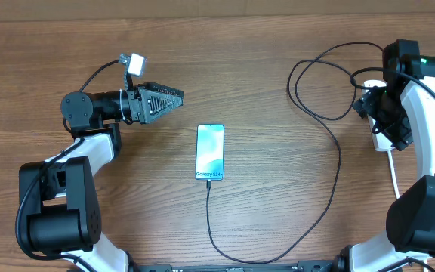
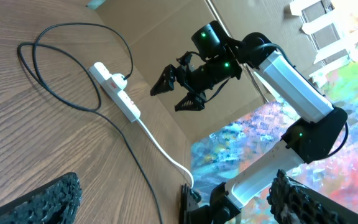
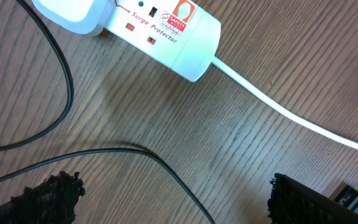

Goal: Plug charger to phone and switch on socket
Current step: 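Position the right gripper above the white power strip, then lower the right gripper onto the power strip's orange switches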

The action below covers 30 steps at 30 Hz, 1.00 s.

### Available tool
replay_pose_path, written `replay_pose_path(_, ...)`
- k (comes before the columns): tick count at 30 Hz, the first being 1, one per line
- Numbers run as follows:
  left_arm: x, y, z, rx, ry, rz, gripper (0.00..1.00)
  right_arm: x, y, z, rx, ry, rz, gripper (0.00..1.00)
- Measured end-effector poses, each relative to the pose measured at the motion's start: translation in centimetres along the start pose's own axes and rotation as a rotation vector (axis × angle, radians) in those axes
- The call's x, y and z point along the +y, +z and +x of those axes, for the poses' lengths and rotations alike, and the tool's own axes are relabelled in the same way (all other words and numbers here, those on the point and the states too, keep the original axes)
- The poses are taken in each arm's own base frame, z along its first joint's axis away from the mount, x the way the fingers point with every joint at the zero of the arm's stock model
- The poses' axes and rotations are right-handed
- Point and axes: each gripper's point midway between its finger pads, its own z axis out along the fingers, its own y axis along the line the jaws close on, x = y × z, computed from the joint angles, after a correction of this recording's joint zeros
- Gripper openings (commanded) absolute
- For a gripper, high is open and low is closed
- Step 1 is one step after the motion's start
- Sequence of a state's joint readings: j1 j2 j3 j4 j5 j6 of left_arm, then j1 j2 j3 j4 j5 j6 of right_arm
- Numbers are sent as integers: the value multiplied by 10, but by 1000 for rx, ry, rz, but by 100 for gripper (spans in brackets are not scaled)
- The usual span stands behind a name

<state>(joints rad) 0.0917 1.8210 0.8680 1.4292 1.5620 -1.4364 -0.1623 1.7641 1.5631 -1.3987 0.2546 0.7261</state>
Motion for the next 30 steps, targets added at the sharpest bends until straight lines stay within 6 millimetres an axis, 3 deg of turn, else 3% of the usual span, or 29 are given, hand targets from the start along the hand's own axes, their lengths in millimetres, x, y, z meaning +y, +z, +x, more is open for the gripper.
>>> replay_pose_path(20, 0, 0, 0, 0, 0, 0, 100, 0, 0, -7, -25, 11, -2, 100)
replay_pose_path(30, 0, 0, 0, 0, 0, 0, 100, -28, 9, -32, -23, 129, 6, 100)
